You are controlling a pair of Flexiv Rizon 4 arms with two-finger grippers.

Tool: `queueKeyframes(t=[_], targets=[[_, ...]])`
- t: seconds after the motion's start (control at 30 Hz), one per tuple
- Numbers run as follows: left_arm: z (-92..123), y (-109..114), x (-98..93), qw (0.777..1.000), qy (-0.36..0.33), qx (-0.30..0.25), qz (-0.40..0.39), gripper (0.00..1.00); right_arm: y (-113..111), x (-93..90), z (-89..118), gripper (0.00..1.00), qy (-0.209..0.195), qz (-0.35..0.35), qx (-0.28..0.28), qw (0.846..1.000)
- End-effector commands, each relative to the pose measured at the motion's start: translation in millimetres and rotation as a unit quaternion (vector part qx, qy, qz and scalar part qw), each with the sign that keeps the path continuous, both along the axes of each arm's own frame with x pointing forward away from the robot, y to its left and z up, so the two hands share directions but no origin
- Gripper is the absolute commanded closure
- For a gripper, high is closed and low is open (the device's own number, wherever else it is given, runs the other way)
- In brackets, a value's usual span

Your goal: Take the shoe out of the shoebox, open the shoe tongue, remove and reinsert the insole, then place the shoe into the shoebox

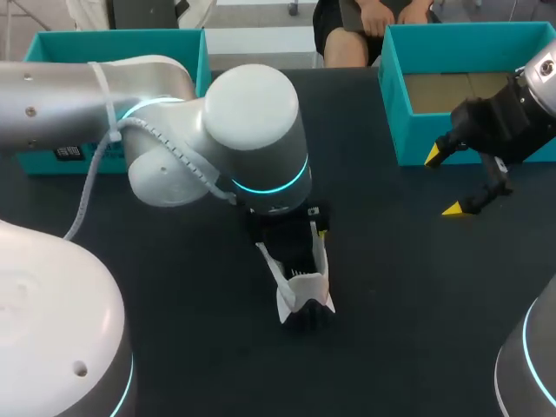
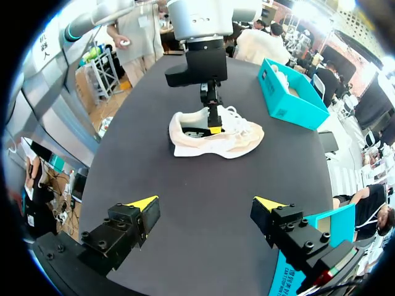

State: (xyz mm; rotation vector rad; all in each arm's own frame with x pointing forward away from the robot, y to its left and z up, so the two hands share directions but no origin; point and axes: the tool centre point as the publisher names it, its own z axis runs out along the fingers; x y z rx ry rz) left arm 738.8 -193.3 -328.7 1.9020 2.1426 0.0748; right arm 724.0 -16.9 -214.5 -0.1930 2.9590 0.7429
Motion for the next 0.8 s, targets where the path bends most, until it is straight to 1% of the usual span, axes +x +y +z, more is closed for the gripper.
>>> queueKeyframes(t=[0.03,0.2,0.33,0.47,0.53,0.57,0.6,0.63,0.67,0.7,0.8], targets=[[16.2,9.0,0.8,1.0,0.008,-0.004,-0.007,0.0,0.3,-0.3,-0.5,0.0,0.0,0.0,-0.001,1.0],[30.2,10.5,2.6,1.0,0.013,-0.012,-0.014,0.0,0.3,-0.3,-0.5,0.0,0.0,0.0,-0.001,1.0],[38.4,10.2,8.4,1.0,0.008,-0.015,-0.014,0.0,0.3,-0.3,-0.5,0.0,0.0,0.0,-0.001,1.0],[46.2,10.0,20.8,1.0,0.007,-0.021,-0.007,0.0,0.3,-0.3,-0.5,0.0,0.0,0.0,-0.001,1.0],[46.7,8.5,28.2,1.0,0.009,-0.02,-0.002,0.0,0.3,-0.3,-0.5,0.0,0.0,0.0,-0.001,1.0],[45.5,7.7,31.0,1.0,0.001,-0.015,-0.001,0.09,0.3,-0.3,-0.5,0.0,0.0,0.0,-0.001,1.0],[44.1,6.7,33.2,1.0,-0.001,-0.012,0.0,0.38,0.3,-0.3,-0.5,0.0,0.0,0.0,-0.001,1.0],[43.0,5.7,35.1,1.0,0.002,-0.006,-0.001,0.54,0.3,-0.3,-0.5,0.0,0.0,0.0,-0.001,1.0],[41.7,4.9,36.4,1.0,-0.004,-0.002,0.001,0.65,0.3,-0.3,-0.5,0.0,0.0,0.0,-0.001,1.0],[40.3,4.2,37.4,1.0,-0.003,-0.001,0.001,0.64,0.3,-0.3,-0.5,0.0,0.0,0.0,-0.001,1.0],[34.6,1.8,40.9,1.0,0.006,0.011,0.001,0.65,0.3,-0.3,-0.5,0.0,0.0,0.0,-0.001,1.0]])
